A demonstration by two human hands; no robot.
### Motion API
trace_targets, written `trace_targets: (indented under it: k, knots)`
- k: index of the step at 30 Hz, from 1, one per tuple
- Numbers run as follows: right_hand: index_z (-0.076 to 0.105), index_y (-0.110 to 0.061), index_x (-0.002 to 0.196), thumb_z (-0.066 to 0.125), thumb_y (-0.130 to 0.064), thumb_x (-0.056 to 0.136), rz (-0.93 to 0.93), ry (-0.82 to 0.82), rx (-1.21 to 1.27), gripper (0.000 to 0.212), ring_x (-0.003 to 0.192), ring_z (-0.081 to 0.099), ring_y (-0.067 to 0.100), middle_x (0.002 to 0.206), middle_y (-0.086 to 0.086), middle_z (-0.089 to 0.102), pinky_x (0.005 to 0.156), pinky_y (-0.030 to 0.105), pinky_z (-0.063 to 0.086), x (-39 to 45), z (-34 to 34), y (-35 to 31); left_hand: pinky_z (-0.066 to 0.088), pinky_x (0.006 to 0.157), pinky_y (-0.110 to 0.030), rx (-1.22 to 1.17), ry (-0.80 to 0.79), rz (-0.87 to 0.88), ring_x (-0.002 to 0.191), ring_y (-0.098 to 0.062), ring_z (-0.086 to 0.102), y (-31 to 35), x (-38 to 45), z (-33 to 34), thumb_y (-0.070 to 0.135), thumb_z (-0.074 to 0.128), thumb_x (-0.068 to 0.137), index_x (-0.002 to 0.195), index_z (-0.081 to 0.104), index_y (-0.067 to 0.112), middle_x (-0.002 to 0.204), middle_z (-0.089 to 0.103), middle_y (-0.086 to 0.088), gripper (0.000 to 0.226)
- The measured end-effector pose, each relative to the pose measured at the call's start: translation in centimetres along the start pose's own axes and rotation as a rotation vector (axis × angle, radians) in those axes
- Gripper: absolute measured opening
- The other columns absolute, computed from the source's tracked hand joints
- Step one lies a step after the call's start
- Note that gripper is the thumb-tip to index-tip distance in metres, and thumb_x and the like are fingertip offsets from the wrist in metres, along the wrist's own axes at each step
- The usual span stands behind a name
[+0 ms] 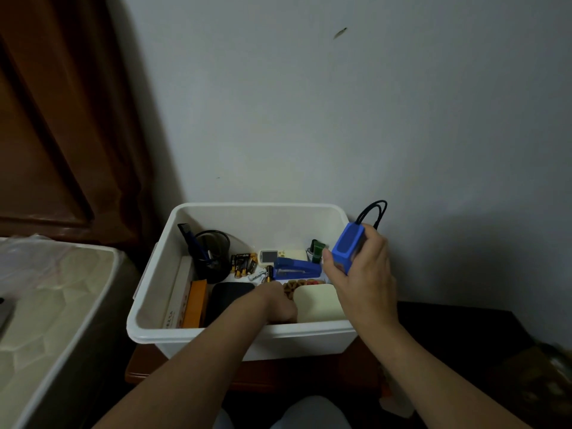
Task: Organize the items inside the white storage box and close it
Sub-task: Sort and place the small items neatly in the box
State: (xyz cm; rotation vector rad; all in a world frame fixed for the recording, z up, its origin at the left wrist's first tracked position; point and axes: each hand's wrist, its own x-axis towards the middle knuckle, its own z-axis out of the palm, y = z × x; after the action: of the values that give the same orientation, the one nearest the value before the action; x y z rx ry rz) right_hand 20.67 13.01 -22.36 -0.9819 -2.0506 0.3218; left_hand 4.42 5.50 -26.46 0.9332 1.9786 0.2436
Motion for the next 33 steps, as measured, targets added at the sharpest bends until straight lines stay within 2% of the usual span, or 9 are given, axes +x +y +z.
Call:
trace_targets:
  k: [7,11,15,19,21,25,27,30,33]
  knots:
    - [0.037,-0.022,0.137,0.066,-0.059,0.089,0.015,0.013,0.036,0.068,0.095,0.057,0.014,0.112,-0.010,0.043,0.068,0.034,0.060,0.0,0.2,0.2,0.049,0.110,-0.044,-0.080,-0.034,-0.022,0.125,-0.031,0.060,0.4,0.5,-0.2,0.026,0.065,0.098,0.137,0.058,0.006,0.135,0.062,-0.014,0.045]
    - [0.037,-0.022,0.137,0.065,-0.060,0.089,0.003,0.015,0.026,0.067,0.091,0.056,0.012,0.111,-0.010,0.044,0.066,0.025,0.054,0.0,0.4,0.4,0.047,0.092,-0.037,-0.080,-0.008,0.021,0.102,-0.025,0.057,0.8,1.9,-0.9,0.022,0.058,0.100,0.134,0.058,0.006,0.112,0.059,-0.012,0.037]
    - [0.037,-0.023,0.137,0.065,-0.061,0.088,0.024,0.012,0.063,0.068,0.091,0.058,0.014,0.112,-0.007,0.048,0.067,0.032,0.059,0.0,0.4,0.5,0.050,0.100,-0.043,-0.113,-0.023,0.006,0.118,-0.031,0.061,0.6,2.9,-1.1,0.022,0.058,0.099,0.143,0.046,0.010,0.121,0.059,-0.013,0.047]
    - [0.037,-0.022,0.136,0.067,-0.059,0.088,0.020,0.021,0.083,0.067,0.089,0.058,0.014,0.111,-0.007,0.048,0.067,0.029,0.056,0.0,0.4,0.7,0.049,0.077,-0.030,-0.049,-0.022,0.015,0.082,-0.016,0.056,0.1,3.5,-1.1,0.021,0.060,0.098,0.107,0.063,0.013,0.102,0.059,-0.006,0.012]
    - [0.037,-0.023,0.136,0.068,-0.058,0.088,0.019,0.026,0.082,0.067,0.088,0.058,0.013,0.111,-0.006,0.048,0.066,0.028,0.055,-0.1,0.3,0.7,0.045,0.068,-0.029,-0.038,-0.023,0.021,0.071,-0.015,0.051,-0.2,3.5,-1.2,0.016,0.057,0.099,0.104,0.066,0.008,0.095,0.059,-0.008,0.013]
    - [0.037,-0.024,0.135,0.068,-0.058,0.088,0.020,0.032,0.082,0.066,0.087,0.057,0.012,0.110,-0.006,0.049,0.065,0.026,0.054,0.0,0.4,0.8,0.048,0.083,-0.033,0.008,-0.007,0.073,0.091,-0.019,0.057,-0.4,3.4,-1.0,0.015,0.054,0.100,0.128,0.065,0.009,0.110,0.062,-0.008,0.030]
    - [0.037,-0.024,0.135,0.067,-0.059,0.088,0.021,0.031,0.091,0.066,0.086,0.057,0.011,0.110,-0.007,0.049,0.065,0.027,0.055,0.0,0.5,0.8,0.047,0.087,-0.035,0.020,-0.006,0.078,0.095,-0.019,0.056,-0.3,3.7,-0.8,0.017,0.051,0.103,0.123,0.066,0.008,0.115,0.063,-0.010,0.026]
    - [0.038,-0.023,0.135,0.067,-0.060,0.088,0.015,0.029,0.083,0.066,0.086,0.056,0.012,0.109,-0.008,0.047,0.064,0.028,0.054,0.0,0.5,0.9,0.046,0.090,-0.037,-0.075,-0.008,0.065,0.090,-0.020,0.054,-0.2,4.2,-0.7,0.022,0.051,0.105,0.100,0.065,0.012,0.102,0.062,-0.014,0.019]
    - [0.038,-0.022,0.135,0.066,-0.060,0.088,0.002,0.030,0.070,0.066,0.086,0.056,0.012,0.109,-0.008,0.047,0.064,0.025,0.051,0.0,0.5,1.0,0.040,0.113,-0.047,-0.185,-0.035,0.065,0.117,-0.028,0.057,0.2,4.2,-0.3,0.031,0.049,0.107,0.137,0.056,0.009,0.133,0.058,-0.022,0.038]
